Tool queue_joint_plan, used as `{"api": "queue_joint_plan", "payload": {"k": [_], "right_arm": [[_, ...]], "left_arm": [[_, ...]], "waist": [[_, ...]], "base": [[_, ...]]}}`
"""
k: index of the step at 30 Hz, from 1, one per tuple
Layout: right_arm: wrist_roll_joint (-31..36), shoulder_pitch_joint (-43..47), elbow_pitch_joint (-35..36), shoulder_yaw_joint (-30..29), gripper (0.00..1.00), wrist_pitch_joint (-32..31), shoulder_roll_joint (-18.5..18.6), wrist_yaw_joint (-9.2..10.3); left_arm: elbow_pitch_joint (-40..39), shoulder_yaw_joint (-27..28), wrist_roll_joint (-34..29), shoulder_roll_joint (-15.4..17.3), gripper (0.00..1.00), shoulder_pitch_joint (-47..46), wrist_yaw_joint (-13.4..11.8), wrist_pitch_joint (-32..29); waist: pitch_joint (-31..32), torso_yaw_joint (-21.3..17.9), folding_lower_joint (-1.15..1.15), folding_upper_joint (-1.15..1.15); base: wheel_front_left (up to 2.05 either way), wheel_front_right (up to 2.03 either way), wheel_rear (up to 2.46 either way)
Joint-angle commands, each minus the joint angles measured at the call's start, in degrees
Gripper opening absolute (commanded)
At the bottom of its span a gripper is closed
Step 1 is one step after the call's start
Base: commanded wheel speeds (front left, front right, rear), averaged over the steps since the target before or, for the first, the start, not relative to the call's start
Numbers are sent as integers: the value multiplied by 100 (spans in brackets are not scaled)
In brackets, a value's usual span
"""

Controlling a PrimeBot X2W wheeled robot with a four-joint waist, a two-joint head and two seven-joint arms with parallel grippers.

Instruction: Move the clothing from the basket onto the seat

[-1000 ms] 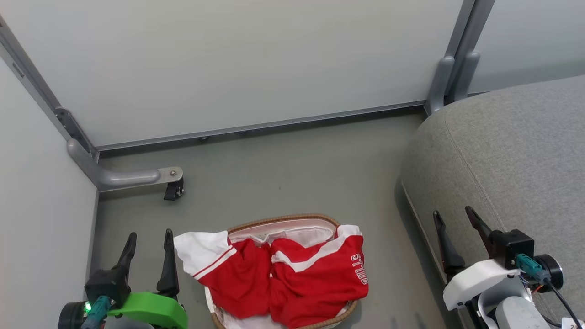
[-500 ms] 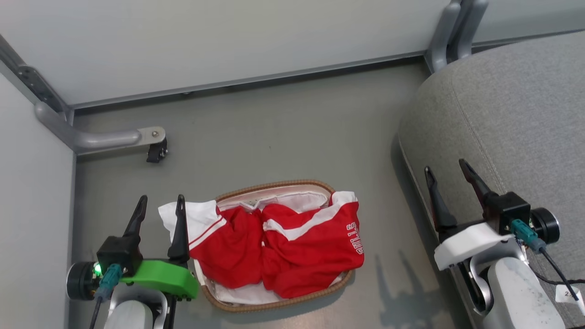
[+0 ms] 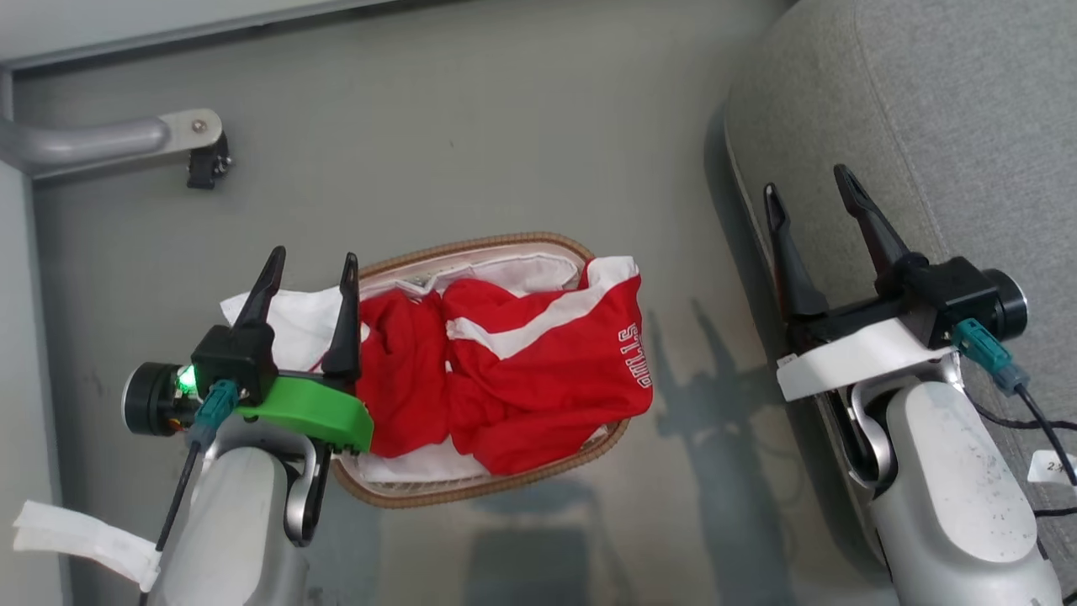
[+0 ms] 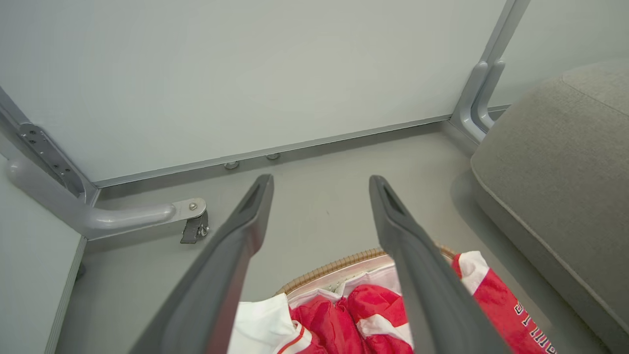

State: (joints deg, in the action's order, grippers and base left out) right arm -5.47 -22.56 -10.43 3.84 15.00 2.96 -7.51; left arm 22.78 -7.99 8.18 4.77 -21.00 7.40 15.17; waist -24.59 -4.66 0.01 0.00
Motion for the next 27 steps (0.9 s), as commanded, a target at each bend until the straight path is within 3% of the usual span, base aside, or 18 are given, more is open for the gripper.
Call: {"api": "queue_joint_plan", "payload": {"k": [1, 11, 17, 27], "right_arm": [[-98, -129, 67, 55, 100, 28, 4, 4], [-488, -457, 454, 356, 100, 28, 2, 4], [-590, -546, 541, 493, 100, 28, 4, 4], [-738, -672, 622, 639, 100, 28, 3, 4]], "left_arm": [[67, -56, -68, 106, 100, -195, 15, -2], [555, -400, -144, 410, 100, -835, 15, -2], [1243, -552, -447, 592, 100, -1146, 7, -2], [2475, -688, -811, 726, 100, -1736, -242, -3]], "waist": [[-650, -275, -1, 0], [-1411, -604, -1, 0], [-1690, -773, -1, 0], [-2101, -952, -1, 0]], "base": [[0, 0, 0], [0, 0, 0], [0, 0, 0], [0, 0, 0]]}}
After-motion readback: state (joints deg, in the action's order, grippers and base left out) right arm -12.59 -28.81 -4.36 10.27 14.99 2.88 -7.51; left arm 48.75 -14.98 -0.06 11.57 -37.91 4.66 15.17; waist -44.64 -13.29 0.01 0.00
